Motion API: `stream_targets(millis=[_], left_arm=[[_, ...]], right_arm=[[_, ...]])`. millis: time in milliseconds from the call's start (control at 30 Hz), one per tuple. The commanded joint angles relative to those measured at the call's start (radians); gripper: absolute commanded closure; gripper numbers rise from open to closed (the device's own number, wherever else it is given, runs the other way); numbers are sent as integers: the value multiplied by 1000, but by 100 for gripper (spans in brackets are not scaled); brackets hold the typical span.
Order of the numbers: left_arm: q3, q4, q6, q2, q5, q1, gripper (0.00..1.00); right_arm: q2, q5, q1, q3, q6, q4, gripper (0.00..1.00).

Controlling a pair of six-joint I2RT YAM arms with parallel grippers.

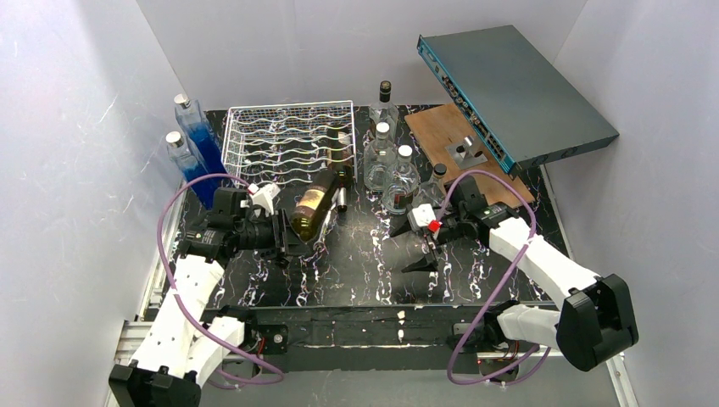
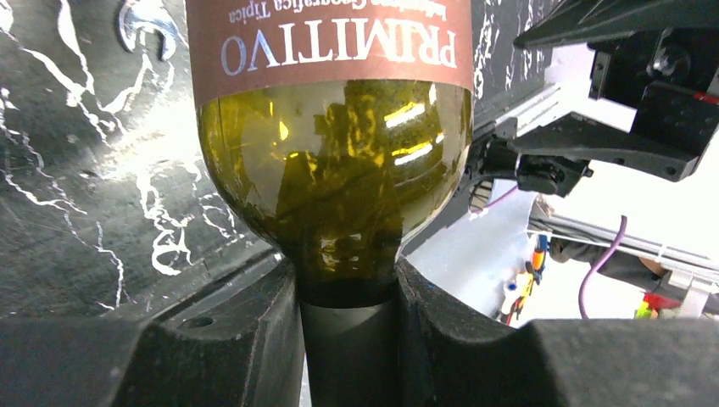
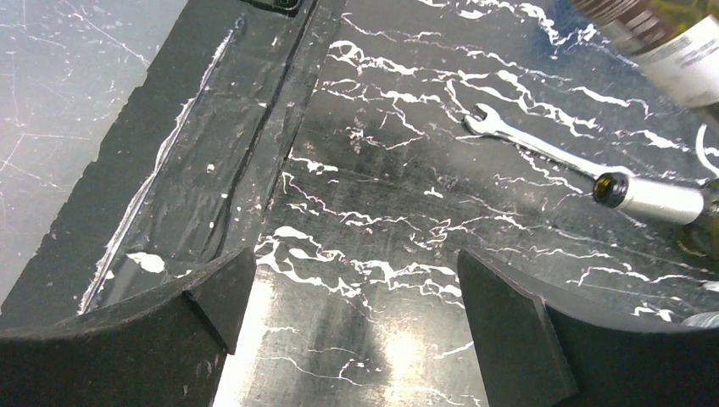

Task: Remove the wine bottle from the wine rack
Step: Place the wine bottle at the center of the board.

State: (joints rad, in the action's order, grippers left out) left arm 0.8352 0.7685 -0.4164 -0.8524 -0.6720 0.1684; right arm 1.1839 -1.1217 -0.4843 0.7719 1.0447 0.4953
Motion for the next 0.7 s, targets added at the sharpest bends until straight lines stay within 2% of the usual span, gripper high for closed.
stream_targets(millis=[0, 233, 433, 667], left_arm=[[79, -28, -12, 28, -89, 57, 100], [120, 11, -49, -2, -66, 179, 100], [145, 46, -99, -23, -21, 287, 100], [139, 57, -158, -58, 3, 393, 100]], right_arm=[[-6, -47, 2, 114, 101, 137, 2], [35, 38, -57, 234, 139, 250, 2], [76, 162, -197, 316, 136, 275, 2], [154, 265, -291, 507, 157, 360, 1]])
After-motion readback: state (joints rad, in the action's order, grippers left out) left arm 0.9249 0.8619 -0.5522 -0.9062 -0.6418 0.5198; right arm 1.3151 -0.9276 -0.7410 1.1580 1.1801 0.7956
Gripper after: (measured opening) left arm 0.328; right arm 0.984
